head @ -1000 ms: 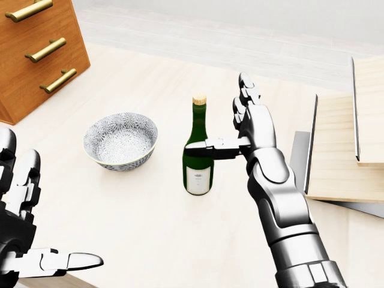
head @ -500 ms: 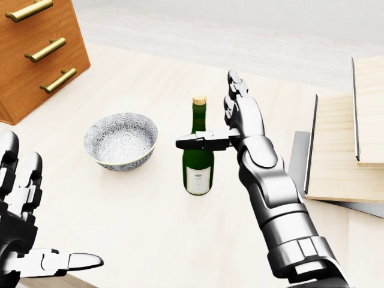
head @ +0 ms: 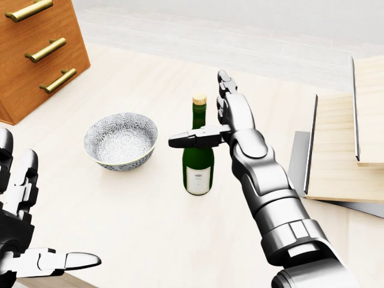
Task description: Put the wine bottle on the wine rack.
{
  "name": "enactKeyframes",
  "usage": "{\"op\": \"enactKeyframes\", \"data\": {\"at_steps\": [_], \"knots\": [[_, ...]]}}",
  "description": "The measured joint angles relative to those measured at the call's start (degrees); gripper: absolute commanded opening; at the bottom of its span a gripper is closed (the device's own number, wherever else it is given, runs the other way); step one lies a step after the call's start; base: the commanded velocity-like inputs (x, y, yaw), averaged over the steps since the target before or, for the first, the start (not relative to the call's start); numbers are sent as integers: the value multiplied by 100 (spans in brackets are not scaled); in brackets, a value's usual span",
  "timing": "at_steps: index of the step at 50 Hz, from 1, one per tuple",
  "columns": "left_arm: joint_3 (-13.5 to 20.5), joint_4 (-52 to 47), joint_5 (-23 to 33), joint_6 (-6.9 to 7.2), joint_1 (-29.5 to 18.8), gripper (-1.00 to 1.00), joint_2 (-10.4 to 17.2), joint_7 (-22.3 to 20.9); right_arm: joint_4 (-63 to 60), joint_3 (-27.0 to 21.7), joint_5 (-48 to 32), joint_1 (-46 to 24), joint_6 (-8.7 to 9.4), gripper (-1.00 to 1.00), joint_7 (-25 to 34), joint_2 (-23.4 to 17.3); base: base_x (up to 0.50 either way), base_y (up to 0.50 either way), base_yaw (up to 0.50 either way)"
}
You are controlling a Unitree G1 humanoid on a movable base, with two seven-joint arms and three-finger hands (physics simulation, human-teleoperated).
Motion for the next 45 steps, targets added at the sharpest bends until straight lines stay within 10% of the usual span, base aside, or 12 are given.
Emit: {"op": "enactKeyframes", "data": {"at_steps": [13,16,19,45], "knots": [[45,42,-38,0,12,100,-8,1,372,-22,-79,-217,0,100,25,35,0,0,0],[47,53,-41,0,18,100,-10,0,420,-31,-87,-234,0,-31,20,41,0,0,0],[49,64,-44,0,23,100,-12,-1,458,-35,-88,-243,0,-85,23,48,0,0,0],[58,105,-72,0,53,100,-17,-22,324,-50,-95,-132,0,-100,301,63,0,0,0]]}}
